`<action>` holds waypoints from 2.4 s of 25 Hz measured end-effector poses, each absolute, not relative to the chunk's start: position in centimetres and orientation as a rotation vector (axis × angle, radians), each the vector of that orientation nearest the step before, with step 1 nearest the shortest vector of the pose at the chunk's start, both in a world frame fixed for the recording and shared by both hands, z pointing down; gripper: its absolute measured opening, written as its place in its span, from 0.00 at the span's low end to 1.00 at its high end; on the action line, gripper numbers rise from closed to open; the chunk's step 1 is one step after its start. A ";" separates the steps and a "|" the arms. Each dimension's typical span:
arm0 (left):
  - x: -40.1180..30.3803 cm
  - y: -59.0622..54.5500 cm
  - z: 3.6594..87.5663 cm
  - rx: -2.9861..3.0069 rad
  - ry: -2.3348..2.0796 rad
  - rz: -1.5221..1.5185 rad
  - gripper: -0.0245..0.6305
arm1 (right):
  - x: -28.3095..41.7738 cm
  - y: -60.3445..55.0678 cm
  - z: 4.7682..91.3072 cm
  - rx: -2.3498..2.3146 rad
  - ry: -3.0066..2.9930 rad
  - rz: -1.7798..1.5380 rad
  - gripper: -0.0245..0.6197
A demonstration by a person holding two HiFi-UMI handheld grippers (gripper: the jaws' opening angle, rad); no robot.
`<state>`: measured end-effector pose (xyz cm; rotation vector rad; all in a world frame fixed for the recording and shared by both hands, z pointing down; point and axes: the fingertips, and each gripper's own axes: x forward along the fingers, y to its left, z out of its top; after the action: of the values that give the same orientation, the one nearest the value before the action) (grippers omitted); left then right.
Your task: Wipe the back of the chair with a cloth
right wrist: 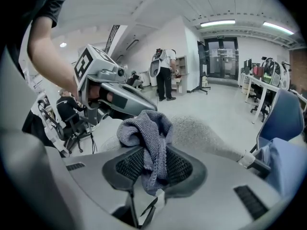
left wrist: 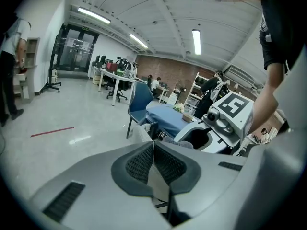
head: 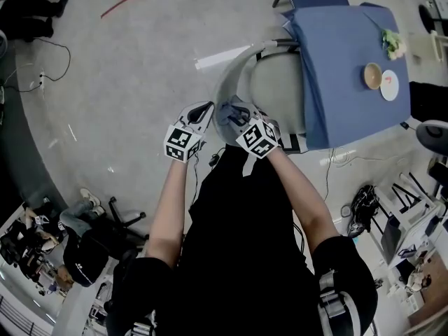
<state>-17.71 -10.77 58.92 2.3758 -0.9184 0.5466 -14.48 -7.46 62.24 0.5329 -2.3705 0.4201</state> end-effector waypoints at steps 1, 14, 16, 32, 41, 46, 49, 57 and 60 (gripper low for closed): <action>-17.7 -10.8 58.9 2.371 -0.925 0.542 0.07 | -14.4 -7.8 62.3 0.538 -2.371 0.420 0.25; -17.6 -10.8 59.1 2.340 -0.946 0.524 0.07 | -12.6 -13.8 64.8 0.602 -2.348 0.406 0.26; -17.8 -10.9 59.3 2.344 -0.945 0.535 0.07 | -12.4 -14.7 65.5 0.610 -2.346 0.408 0.26; -17.2 -11.1 59.1 2.356 -0.912 0.563 0.07 | -8.2 -20.0 70.8 0.649 -2.246 0.414 0.26; -17.1 -11.2 59.4 2.341 -0.940 0.550 0.07 | -8.5 -19.4 71.1 0.613 -2.273 0.394 0.26; -17.2 -11.2 59.4 2.329 -0.961 0.537 0.07 | -8.9 -19.0 71.1 0.593 -2.274 0.370 0.25; -17.3 -11.1 59.3 2.326 -0.966 0.527 0.08 | -9.1 -18.6 71.0 0.576 -2.277 0.351 0.26; -17.4 -11.1 59.5 2.315 -0.972 0.498 0.08 | -9.9 -16.7 71.5 0.468 -2.281 0.275 0.26; -17.4 -11.0 59.5 2.313 -0.969 0.492 0.07 | -10.0 -16.3 71.6 0.467 -2.290 0.308 0.26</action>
<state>-17.44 -11.00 59.54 2.3125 -0.9686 0.4920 -9.98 -16.30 71.61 0.4673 -2.2903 0.3079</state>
